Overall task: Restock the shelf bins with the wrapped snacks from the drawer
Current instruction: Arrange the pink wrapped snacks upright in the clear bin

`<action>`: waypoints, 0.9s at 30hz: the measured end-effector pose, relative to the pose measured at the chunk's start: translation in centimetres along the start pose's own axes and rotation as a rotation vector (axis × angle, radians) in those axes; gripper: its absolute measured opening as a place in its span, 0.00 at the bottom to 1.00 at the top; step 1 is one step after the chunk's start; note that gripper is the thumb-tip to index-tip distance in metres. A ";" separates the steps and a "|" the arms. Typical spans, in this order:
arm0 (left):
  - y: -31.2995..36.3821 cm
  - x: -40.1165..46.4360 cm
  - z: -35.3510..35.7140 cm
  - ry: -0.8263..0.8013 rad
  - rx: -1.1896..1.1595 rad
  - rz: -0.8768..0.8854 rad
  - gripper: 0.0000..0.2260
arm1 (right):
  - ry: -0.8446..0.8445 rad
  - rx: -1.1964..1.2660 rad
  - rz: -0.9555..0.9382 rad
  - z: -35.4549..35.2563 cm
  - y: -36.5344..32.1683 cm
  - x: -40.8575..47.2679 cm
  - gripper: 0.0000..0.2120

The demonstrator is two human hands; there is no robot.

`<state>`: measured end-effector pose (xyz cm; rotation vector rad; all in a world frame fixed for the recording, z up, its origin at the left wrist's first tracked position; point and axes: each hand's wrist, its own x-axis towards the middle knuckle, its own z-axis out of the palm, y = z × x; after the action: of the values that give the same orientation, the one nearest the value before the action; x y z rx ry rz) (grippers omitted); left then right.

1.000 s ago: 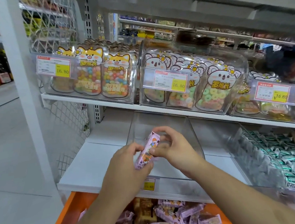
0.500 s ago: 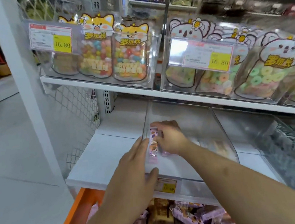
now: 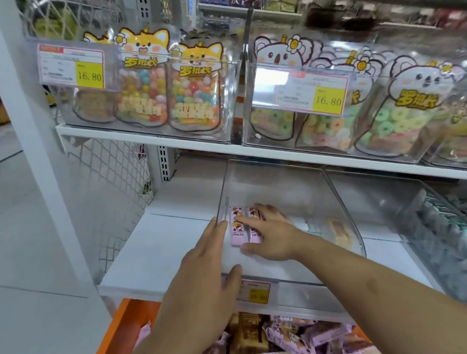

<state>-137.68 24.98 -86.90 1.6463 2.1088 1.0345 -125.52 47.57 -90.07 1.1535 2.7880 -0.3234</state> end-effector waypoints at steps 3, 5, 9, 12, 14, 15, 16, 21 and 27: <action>0.1 0.1 0.1 0.001 0.011 -0.005 0.35 | -0.023 0.029 0.081 0.0 -1.1 0.6 0.37; 0.2 0.2 0.2 0.008 0.012 -0.006 0.35 | -0.039 0.051 0.126 -0.5 -2.0 1.1 0.37; 0.1 0.2 0.2 0.008 0.006 -0.008 0.36 | -0.007 0.124 0.105 -1.4 -2.9 0.7 0.43; 0.1 0.1 0.1 -0.010 0.002 -0.012 0.35 | 0.096 0.189 0.138 -1.6 -1.8 -0.4 0.43; 0.3 0.1 0.0 -0.016 0.001 -0.018 0.35 | 0.125 0.137 0.173 -1.3 -0.7 -1.0 0.41; 0.4 0.1 -0.1 -0.019 0.001 -0.024 0.35 | 0.123 0.133 0.191 -1.1 -0.2 -1.1 0.40; 0.5 0.1 -0.1 -0.021 0.002 -0.029 0.35 | 0.110 0.157 0.205 -0.9 0.1 -1.3 0.39; 0.8 0.0 -0.2 -0.026 0.005 -0.050 0.36 | 0.058 0.254 0.131 -0.7 -0.7 -1.4 0.33; 0.7 0.1 -0.2 -0.029 0.006 -0.046 0.37 | 0.046 0.228 0.123 -1.0 -2.7 -0.3 0.38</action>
<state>-137.33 25.05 -86.26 1.5979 2.1234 0.9851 -127.28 45.78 -88.61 1.3893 2.7587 -0.6233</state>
